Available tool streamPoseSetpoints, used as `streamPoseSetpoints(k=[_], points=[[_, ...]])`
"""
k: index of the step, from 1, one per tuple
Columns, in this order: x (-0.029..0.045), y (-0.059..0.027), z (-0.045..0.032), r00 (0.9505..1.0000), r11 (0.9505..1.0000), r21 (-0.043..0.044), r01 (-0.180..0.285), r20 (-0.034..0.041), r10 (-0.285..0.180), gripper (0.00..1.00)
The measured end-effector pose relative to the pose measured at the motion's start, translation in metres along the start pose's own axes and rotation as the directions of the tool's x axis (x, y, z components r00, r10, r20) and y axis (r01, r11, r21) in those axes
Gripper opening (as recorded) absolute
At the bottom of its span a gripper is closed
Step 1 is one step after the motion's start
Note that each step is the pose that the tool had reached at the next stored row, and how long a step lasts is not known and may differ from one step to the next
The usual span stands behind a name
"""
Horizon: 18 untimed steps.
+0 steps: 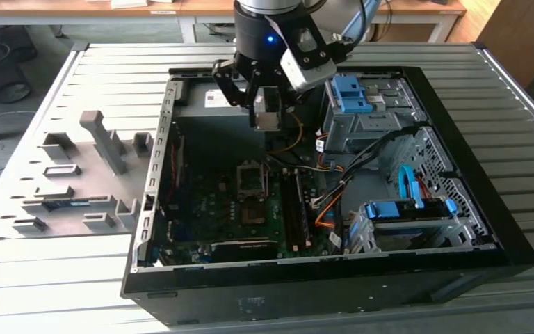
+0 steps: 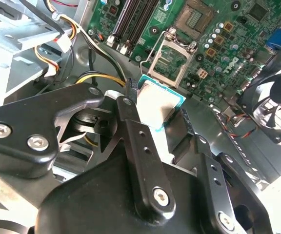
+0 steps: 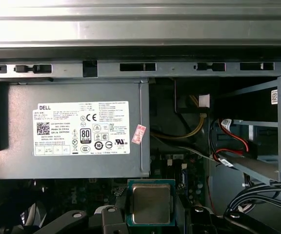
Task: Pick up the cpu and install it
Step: 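Pick up the cpu and move it towards the insertion slot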
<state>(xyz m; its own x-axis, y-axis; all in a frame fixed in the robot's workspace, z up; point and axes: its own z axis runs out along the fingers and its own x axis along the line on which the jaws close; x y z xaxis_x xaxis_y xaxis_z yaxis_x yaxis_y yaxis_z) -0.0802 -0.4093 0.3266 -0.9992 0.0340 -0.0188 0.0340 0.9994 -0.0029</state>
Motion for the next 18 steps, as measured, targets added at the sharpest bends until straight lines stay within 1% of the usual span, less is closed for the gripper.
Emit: streamPoseSetpoints(k=[18], points=[[-0.0037,-0.0003,0.0103,1.0,1.0,0.0,0.0,0.0,0.0,0.47]])
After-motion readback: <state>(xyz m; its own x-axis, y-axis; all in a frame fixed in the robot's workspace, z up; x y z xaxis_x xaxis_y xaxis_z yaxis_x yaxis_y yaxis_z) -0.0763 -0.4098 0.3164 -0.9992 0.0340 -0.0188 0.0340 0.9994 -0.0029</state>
